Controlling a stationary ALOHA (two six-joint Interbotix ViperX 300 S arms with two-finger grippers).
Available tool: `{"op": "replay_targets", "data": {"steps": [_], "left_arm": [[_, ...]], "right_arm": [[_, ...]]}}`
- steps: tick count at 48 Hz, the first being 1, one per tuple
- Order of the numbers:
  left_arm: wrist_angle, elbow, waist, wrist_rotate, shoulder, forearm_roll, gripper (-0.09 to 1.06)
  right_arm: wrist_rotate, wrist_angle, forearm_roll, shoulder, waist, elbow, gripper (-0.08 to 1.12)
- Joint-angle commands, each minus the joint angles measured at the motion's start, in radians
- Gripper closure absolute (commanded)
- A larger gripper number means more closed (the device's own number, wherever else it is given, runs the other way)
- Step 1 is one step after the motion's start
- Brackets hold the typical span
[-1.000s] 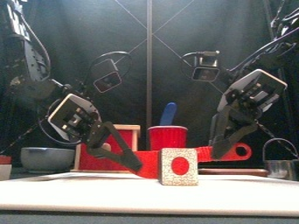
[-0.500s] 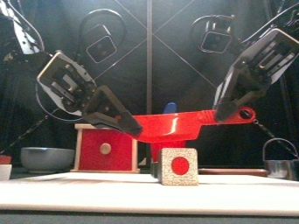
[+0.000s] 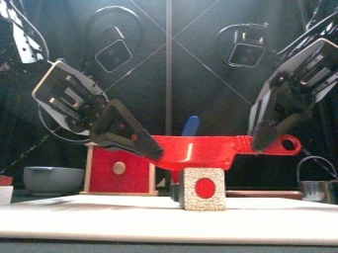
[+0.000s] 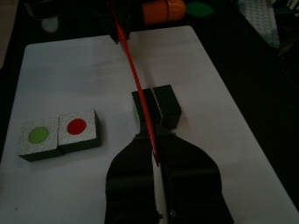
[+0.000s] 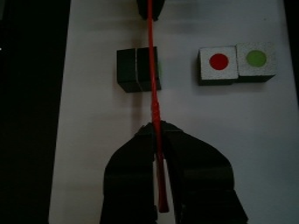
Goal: Cut the sushi into 4 pieces with the knife
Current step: Cut the sushi into 4 pieces
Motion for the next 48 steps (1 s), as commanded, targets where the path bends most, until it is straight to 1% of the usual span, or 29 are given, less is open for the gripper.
{"op": "replay_targets", "data": {"steps": [1,12,18,23,29,34,37,40,42,48], "left_arm": [[0.006,-0.026,-0.034,0.003,0.021,-0.003,0.73],[0.006,-0.032,-0.044,0.003,0.049,-0.015,0.73],[0.008,-0.032,-0.049,0.003,0.055,-0.031,0.73],[0.020,-0.032,-0.049,0.005,0.077,-0.040,0.73],[0.046,-0.034,-0.049,0.008,0.112,-0.051,0.73],[0.048,-0.035,-0.041,0.009,0.132,-0.058,0.73],[0.048,-0.037,-0.037,0.011,0.137,-0.057,0.73],[0.049,-0.037,-0.021,0.012,0.132,-0.057,0.73],[0.048,-0.037,-0.005,0.014,0.127,-0.055,0.73],[0.052,-0.032,0.032,0.014,0.114,-0.038,0.73]], "right_arm": [[-0.003,-0.008,0.006,0.018,-0.006,-0.021,0.93],[-0.003,-0.009,0.008,0.052,-0.003,-0.038,0.93],[-0.003,-0.008,0.008,0.066,0.000,-0.041,0.93],[-0.003,-0.011,0.015,0.084,0.006,-0.043,0.93],[-0.003,-0.011,0.018,0.107,0.008,-0.048,0.93],[-0.003,-0.011,0.014,0.117,0.002,-0.048,0.93],[-0.003,-0.011,0.014,0.117,0.002,-0.046,0.93],[-0.005,-0.011,0.009,0.114,-0.002,-0.043,0.93],[-0.006,-0.011,0.006,0.112,-0.011,-0.043,0.93],[-0.006,-0.009,-0.009,0.106,-0.032,-0.043,0.93]]}}
